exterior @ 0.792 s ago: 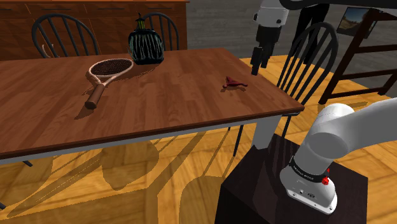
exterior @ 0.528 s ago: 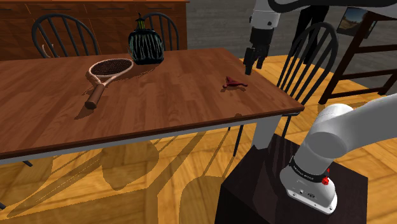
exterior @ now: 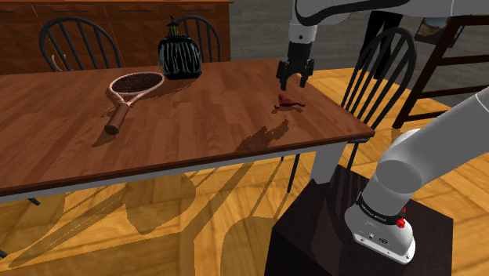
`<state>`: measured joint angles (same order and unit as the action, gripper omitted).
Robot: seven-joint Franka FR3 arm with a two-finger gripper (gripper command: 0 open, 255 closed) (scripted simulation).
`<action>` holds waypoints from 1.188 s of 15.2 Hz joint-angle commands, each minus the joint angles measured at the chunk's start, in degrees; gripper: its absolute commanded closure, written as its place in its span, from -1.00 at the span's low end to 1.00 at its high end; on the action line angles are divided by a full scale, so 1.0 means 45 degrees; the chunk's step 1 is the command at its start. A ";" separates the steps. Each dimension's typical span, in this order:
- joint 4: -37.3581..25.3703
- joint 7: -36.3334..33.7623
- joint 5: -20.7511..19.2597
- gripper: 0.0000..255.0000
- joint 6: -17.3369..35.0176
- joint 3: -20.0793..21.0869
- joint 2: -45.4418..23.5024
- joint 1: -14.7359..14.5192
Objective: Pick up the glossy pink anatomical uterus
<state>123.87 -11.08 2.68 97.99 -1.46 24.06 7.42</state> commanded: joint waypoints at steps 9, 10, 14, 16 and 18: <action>-0.1090 -0.1932 0.0553 -1.00 0.1532 -0.0517 -0.2908 0.0762; -0.0942 -0.1916 0.0558 -1.00 0.1702 -0.0517 -0.2931 0.0762; -0.0432 -0.1856 0.0582 -1.00 0.2310 -0.0517 -0.3032 0.0759; -0.0426 -0.1842 0.0578 1.00 0.2303 -0.0526 -0.3020 0.0767; -0.0405 -0.1833 0.0575 1.00 0.2309 -0.0531 -0.3007 0.0771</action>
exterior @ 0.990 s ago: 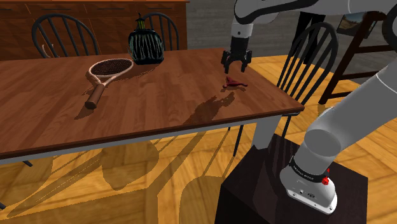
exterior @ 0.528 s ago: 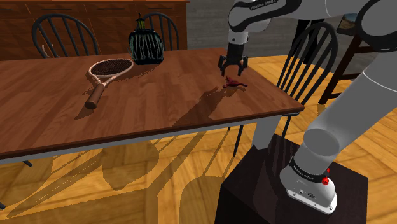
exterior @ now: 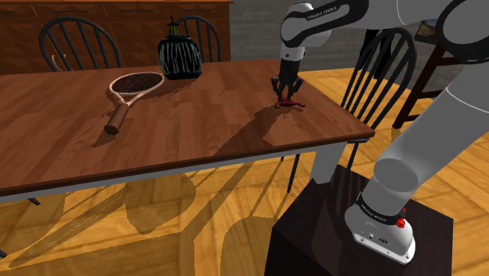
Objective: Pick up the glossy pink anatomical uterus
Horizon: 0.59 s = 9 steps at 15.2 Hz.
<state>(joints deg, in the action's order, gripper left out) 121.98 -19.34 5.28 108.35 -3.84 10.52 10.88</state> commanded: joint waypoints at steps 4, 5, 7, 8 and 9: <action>0.0021 0.0000 -0.0001 1.00 0.0010 0.0000 0.0004 0.0000; 0.0020 0.0001 -0.0001 1.00 0.0010 0.0000 0.0003 0.0000; -0.0014 -0.0020 0.0006 1.00 0.0009 0.0013 -0.0027 -0.0011; -0.0151 -0.0038 -0.0002 1.00 -0.0162 0.0013 0.0007 -0.0010; -0.0290 -0.0055 -0.0009 1.00 -0.0332 0.0013 0.0038 -0.0009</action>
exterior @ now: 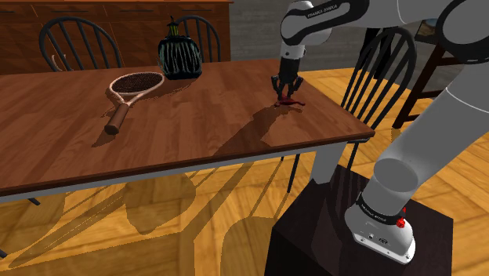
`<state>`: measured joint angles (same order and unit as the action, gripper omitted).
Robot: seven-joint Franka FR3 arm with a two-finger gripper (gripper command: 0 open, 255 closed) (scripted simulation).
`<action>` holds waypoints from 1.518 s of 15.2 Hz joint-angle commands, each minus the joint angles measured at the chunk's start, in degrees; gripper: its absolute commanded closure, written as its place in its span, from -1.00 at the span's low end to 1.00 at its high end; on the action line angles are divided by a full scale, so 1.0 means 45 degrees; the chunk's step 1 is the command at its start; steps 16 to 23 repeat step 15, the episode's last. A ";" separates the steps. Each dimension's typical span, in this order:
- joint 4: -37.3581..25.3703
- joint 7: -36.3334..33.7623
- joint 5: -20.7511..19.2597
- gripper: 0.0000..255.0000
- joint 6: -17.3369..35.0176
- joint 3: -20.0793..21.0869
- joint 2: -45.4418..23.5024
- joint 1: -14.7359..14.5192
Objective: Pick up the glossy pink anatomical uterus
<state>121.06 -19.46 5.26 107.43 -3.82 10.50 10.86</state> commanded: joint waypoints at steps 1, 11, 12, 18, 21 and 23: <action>-0.0233 -0.0043 -0.0011 1.00 -0.0298 0.0008 0.0066 -0.0004; -0.1821 -0.0195 -0.0053 1.00 -0.1997 0.0004 0.0185 -0.0002; -0.1995 -0.0210 -0.0055 1.00 -0.2168 0.0003 0.0181 -0.0002; -0.2200 -0.0226 -0.0057 1.00 -0.2365 0.0002 0.0175 -0.0002; -0.2200 -0.0226 -0.0057 1.00 -0.2365 0.0002 0.0175 -0.0002; -0.2200 -0.0226 -0.0057 1.00 -0.2365 0.0002 0.0175 -0.0002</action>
